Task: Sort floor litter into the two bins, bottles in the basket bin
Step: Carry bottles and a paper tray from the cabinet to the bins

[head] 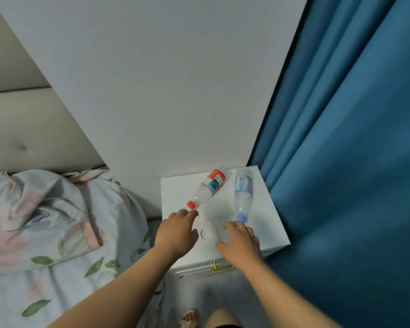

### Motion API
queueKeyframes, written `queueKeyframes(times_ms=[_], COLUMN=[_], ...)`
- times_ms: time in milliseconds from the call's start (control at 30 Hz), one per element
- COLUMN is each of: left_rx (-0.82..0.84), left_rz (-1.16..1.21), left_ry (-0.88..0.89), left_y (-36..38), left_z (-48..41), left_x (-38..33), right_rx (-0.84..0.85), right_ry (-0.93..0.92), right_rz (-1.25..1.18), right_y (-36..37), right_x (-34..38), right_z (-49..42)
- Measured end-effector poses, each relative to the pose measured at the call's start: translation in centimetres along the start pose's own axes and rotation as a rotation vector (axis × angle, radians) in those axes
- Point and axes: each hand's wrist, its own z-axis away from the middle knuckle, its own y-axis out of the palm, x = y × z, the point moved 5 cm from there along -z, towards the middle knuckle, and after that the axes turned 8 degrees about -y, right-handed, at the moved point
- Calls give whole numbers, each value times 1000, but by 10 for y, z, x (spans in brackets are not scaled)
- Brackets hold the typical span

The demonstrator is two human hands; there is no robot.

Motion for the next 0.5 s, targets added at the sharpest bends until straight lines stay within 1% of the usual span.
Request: queueKeyframes(times_ms=[167,333,500], left_rx=[106,195,275], left_rz=[8,44,54], left_ry=[-41,-131,-237], left_y=[21,47,74], left_z=[-39,-73,-97], left_x=[8,9,16], right_rx=[74,174,213], right_ry=[15,-34,-61], right_rz=[26,89,123], right_y=[3,4,5], right_x=[-17,-34,-54], right_z=[-36,-77,-116])
